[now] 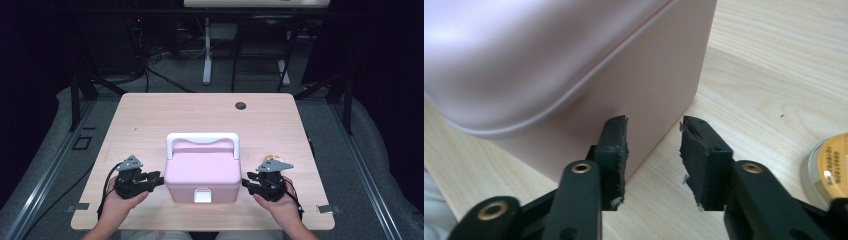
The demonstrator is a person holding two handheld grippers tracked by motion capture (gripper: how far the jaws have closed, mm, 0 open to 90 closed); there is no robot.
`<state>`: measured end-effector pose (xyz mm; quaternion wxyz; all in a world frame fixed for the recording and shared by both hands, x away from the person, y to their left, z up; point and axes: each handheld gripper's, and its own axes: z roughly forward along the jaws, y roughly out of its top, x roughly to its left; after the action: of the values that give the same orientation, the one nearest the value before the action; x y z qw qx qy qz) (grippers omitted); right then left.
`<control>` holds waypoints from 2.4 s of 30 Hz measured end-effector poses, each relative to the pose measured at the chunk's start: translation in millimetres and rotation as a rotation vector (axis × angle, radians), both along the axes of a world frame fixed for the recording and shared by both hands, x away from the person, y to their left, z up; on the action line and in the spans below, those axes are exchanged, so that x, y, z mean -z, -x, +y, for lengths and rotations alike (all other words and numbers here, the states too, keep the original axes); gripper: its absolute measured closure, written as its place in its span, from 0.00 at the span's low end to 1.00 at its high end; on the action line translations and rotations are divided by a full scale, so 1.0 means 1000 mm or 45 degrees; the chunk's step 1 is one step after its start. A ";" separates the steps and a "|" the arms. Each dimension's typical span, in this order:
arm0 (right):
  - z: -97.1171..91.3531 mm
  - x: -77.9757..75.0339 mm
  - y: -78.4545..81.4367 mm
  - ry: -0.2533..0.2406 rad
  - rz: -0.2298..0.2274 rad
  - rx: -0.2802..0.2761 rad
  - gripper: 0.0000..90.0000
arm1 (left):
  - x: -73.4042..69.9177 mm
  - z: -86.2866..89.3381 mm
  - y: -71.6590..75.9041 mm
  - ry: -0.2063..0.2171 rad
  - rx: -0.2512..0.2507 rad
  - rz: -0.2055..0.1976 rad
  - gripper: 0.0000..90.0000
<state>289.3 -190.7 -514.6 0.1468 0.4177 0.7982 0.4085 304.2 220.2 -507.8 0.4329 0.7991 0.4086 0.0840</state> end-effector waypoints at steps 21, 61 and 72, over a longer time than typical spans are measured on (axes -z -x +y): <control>-0.016 -0.052 -0.011 -0.023 -0.002 -0.058 0.57 | -0.056 0.010 -0.008 -0.017 0.029 -0.057 0.58; 0.014 -0.076 -0.037 -0.017 -0.018 -0.187 0.56 | -0.073 -0.018 -0.035 -0.029 0.096 -0.041 0.59; 0.017 -0.076 -0.046 -0.034 0.000 -0.203 0.60 | -0.070 -0.026 -0.041 -0.025 0.114 -0.013 0.59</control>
<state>335.1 -173.7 -438.4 0.1084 0.3547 0.8235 0.4294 345.6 194.4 -437.7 0.4305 0.8204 0.3692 0.0727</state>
